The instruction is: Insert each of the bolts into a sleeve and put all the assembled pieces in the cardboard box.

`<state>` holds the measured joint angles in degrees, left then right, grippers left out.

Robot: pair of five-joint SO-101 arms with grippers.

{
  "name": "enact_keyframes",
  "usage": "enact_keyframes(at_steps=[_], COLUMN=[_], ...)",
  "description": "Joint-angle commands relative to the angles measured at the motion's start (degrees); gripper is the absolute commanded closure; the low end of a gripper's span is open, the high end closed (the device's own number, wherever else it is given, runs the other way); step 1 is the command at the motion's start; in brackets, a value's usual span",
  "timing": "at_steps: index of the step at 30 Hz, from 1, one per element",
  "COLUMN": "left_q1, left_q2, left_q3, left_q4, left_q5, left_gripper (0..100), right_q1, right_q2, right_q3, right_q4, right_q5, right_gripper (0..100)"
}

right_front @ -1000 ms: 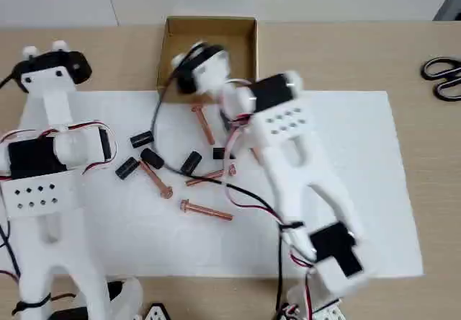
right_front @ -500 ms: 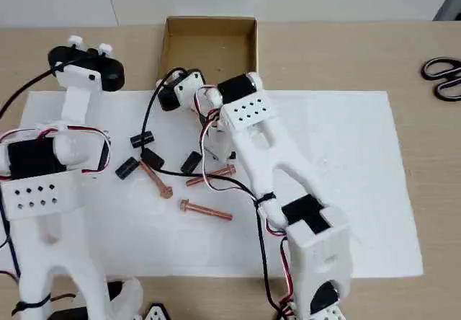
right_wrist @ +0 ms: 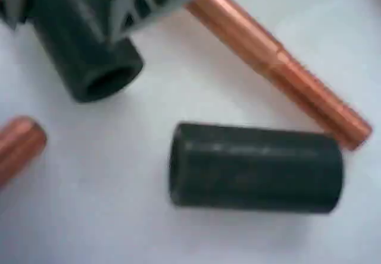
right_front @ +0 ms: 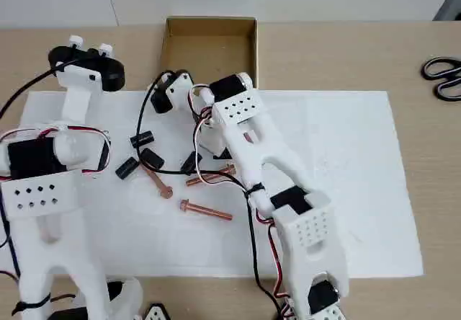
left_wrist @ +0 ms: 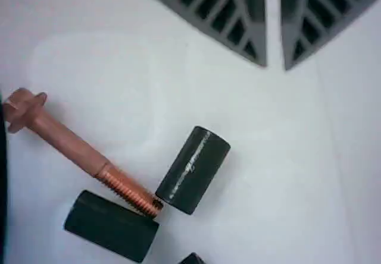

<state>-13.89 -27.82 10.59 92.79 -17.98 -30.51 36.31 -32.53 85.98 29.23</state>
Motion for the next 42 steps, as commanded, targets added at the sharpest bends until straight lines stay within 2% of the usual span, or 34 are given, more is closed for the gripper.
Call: enact_keyframes(at_steps=[1, 12, 29, 42], left_q1=[0.09, 0.09, 0.18, 0.18], left_q2=[-0.18, -0.35, -0.09, -0.09], left_q3=[-2.51, -2.33, -2.33, -2.33], left_q4=[0.26, 0.26, 0.26, 0.26], left_q5=[-0.26, -0.26, -0.09, -0.09], left_gripper=[99, 99, 99, 99], right_q1=[0.57, 3.21, 3.38, 3.3], right_q2=[1.19, 3.47, 4.88, 9.01], right_q3=[-2.73, -2.46, -2.37, -2.46], right_q4=[-0.66, -1.71, 5.32, 5.93], right_q5=[0.53, 1.76, 3.25, 2.81], right_gripper=[90.9, 90.9, 90.9, 90.9])
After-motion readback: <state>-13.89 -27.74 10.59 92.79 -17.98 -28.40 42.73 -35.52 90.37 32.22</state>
